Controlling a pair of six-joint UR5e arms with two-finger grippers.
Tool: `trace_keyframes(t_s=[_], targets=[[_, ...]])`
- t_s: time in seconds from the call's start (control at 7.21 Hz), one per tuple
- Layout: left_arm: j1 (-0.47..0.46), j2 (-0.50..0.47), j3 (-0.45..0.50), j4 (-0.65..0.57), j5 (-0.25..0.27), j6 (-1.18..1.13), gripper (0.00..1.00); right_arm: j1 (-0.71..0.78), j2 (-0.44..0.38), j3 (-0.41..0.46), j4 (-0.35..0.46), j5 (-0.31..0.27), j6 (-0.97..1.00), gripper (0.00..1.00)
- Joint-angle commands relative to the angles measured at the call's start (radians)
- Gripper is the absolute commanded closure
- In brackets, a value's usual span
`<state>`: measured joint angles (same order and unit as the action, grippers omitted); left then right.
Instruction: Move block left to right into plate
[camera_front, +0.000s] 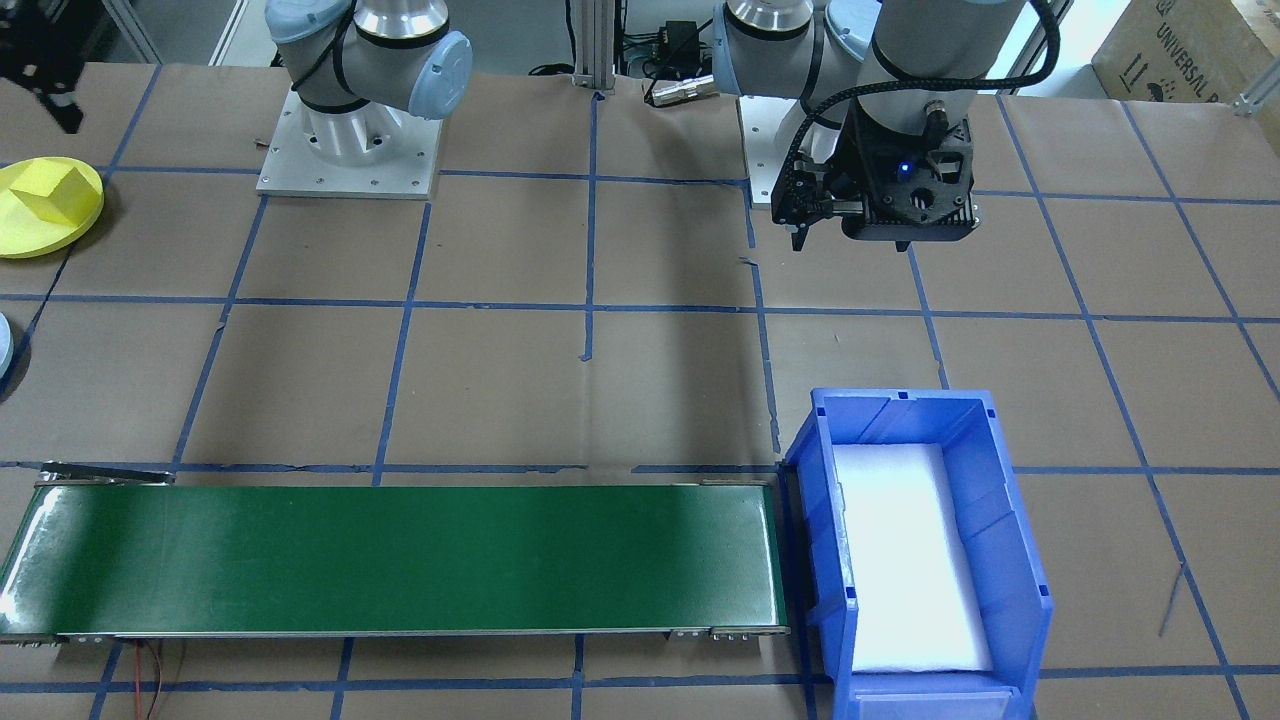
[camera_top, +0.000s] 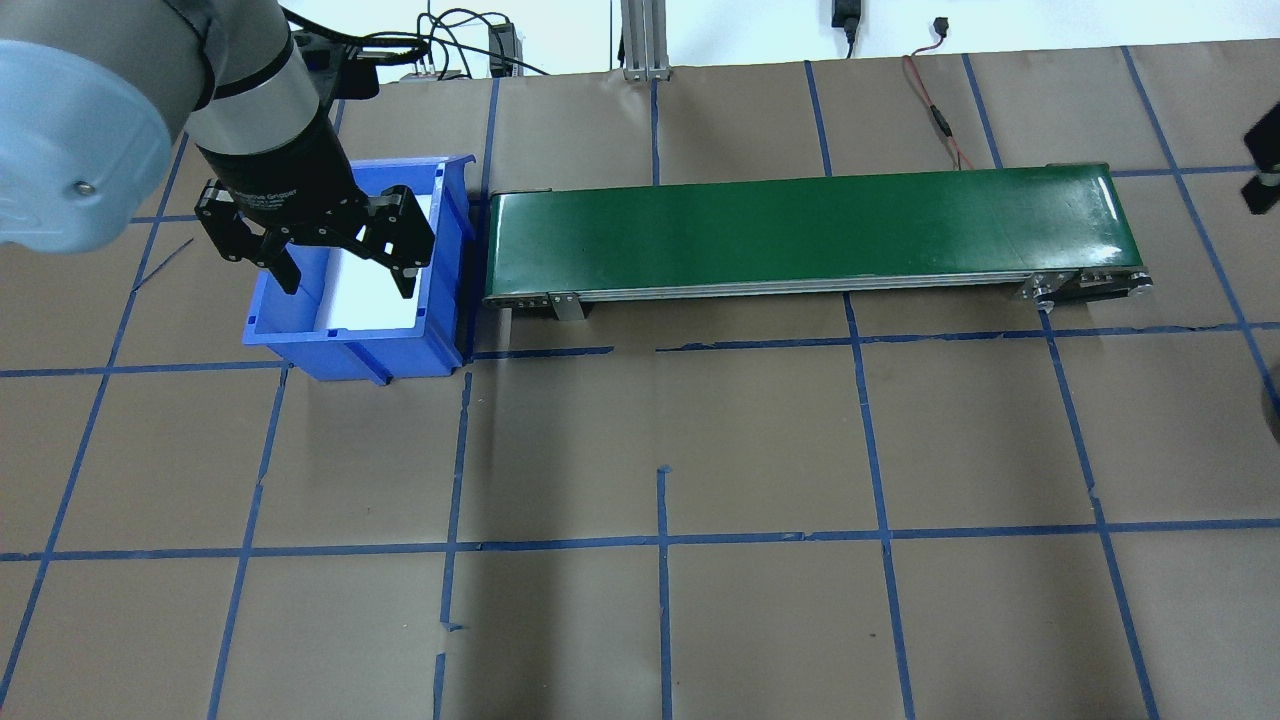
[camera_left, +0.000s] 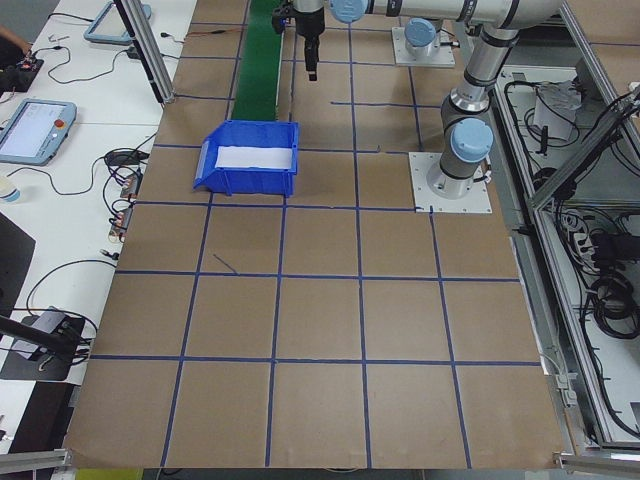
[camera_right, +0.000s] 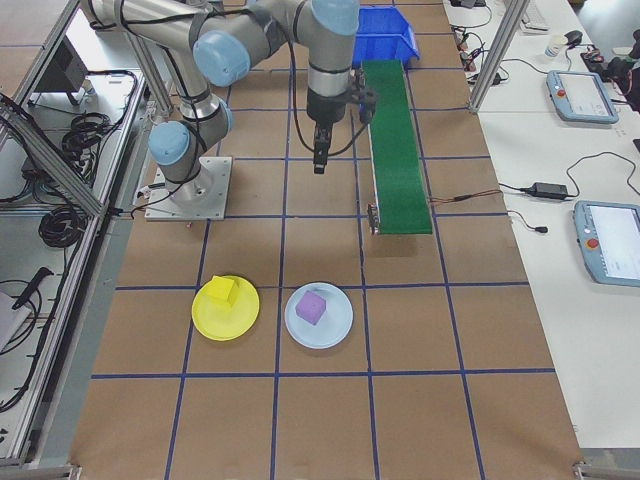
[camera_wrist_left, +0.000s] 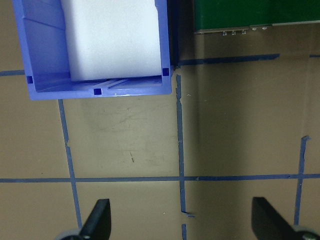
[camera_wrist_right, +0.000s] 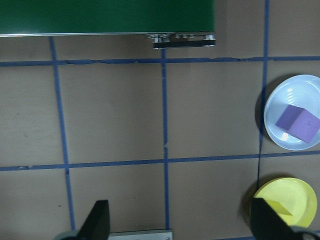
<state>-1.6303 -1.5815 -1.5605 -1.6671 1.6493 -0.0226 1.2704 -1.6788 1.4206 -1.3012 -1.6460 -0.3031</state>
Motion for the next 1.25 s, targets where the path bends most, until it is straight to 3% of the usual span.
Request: trace_keyframes(t_s=[0.0,0.56,1.11], targets=[[0.0,0.0,-0.001,0.0,0.0,0.0,0.0,0.259,0.013,-0.017,0.013,0.005,0.247,0.0],[-0.002,0.0,-0.001,0.0,-0.002,0.0,0.0,0.339,0.062,0.112,-0.231,0.035,0.269,0.0],[-0.002,0.0,-0.001,0.0,-0.002,0.0,0.0,0.333,0.065,0.147,-0.249,0.129,0.263,0.0]])
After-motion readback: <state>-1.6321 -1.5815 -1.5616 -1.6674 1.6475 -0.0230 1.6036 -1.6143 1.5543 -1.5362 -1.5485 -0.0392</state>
